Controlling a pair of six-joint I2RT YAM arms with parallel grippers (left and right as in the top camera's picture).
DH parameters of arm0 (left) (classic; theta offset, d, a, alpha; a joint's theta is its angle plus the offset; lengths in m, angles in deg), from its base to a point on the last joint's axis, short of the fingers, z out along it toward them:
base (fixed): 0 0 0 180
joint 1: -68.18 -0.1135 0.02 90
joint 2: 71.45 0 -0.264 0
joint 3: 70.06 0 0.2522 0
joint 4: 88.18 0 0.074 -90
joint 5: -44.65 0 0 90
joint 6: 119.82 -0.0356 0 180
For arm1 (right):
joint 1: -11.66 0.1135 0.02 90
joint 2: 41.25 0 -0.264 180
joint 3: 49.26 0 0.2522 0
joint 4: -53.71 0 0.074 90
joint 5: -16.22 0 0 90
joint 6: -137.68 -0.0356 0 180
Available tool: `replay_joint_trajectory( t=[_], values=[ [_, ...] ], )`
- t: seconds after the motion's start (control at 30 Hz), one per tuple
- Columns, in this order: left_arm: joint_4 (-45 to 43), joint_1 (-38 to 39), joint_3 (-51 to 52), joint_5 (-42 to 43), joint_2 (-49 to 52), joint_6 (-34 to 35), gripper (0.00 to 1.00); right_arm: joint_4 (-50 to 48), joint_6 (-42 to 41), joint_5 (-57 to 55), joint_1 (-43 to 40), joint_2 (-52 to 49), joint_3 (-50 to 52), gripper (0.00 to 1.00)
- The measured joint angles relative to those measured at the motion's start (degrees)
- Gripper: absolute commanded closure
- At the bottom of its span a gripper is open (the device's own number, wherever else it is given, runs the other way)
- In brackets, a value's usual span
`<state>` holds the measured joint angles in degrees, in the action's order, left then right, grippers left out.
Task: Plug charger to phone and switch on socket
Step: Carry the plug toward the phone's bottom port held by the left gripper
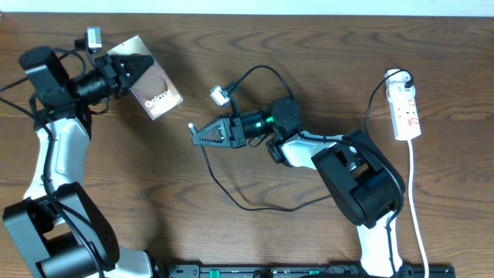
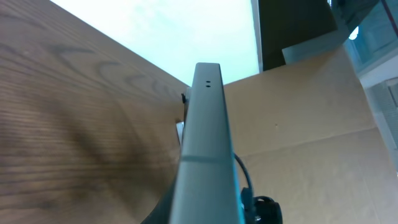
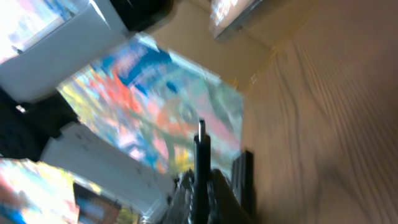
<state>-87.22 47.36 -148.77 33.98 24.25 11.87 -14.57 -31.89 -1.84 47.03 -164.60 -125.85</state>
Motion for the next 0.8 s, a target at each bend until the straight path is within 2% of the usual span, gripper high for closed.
replay_joint_trajectory(
  t=[0.37, 0.8],
  values=[
    [-3.32, 5.66, 0.0, 0.0, 0.0, 3.56, 0.92, -3.61, -6.08, -2.62, 0.0, 0.0, 0.0, 0.99],
    [-3.32, 6.1, 0.0, 1.88, 0.0, 4.79, 0.93, -4.35, -6.93, -3.48, 0.0, 0.0, 0.0, 0.99]
  ],
)
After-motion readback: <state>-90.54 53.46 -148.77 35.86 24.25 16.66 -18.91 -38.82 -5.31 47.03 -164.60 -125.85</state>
